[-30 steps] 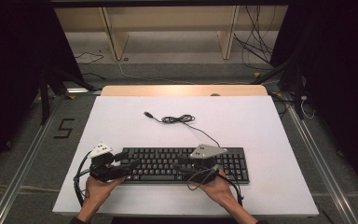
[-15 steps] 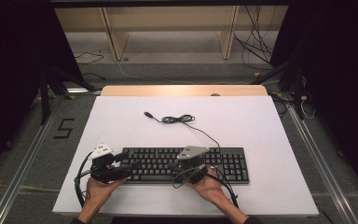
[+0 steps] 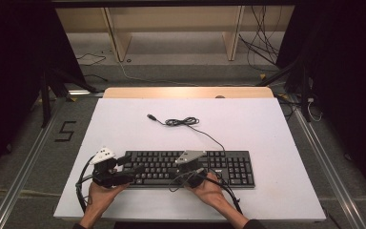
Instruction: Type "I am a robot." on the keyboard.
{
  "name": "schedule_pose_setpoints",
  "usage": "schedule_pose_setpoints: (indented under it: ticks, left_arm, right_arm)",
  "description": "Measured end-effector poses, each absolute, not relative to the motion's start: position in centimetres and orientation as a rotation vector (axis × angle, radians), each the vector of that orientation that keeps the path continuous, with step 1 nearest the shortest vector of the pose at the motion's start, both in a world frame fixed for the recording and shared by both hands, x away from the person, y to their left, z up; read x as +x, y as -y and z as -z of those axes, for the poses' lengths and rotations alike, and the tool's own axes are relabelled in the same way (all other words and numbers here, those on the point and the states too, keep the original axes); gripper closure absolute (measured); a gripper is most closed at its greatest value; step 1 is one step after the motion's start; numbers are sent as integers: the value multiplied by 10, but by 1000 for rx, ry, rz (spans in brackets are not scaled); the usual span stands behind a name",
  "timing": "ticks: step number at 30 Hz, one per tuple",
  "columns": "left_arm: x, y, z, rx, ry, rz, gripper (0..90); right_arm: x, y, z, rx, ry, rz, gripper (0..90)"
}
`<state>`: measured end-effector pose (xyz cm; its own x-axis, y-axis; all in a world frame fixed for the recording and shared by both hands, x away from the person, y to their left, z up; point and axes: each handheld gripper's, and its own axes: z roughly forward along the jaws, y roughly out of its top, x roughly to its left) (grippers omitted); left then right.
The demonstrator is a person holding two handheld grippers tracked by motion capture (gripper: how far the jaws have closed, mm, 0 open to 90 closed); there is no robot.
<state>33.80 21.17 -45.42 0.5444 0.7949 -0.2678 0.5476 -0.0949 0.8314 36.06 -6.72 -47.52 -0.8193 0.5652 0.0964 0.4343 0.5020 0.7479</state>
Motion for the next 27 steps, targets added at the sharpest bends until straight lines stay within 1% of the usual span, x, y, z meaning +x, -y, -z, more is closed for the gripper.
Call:
schedule_pose_setpoints:
  ticks: [17, 27]
  left_arm:
    - [338, -213, 455, 1767, -1122, -313, 259]
    - [339, -214, 455, 1769, -1125, -317, 259]
  right_arm:
    - [358, 62, 481, 852, -2605, -1159, 900]
    - [357, 72, 467, 875, -2531, -1287, 891]
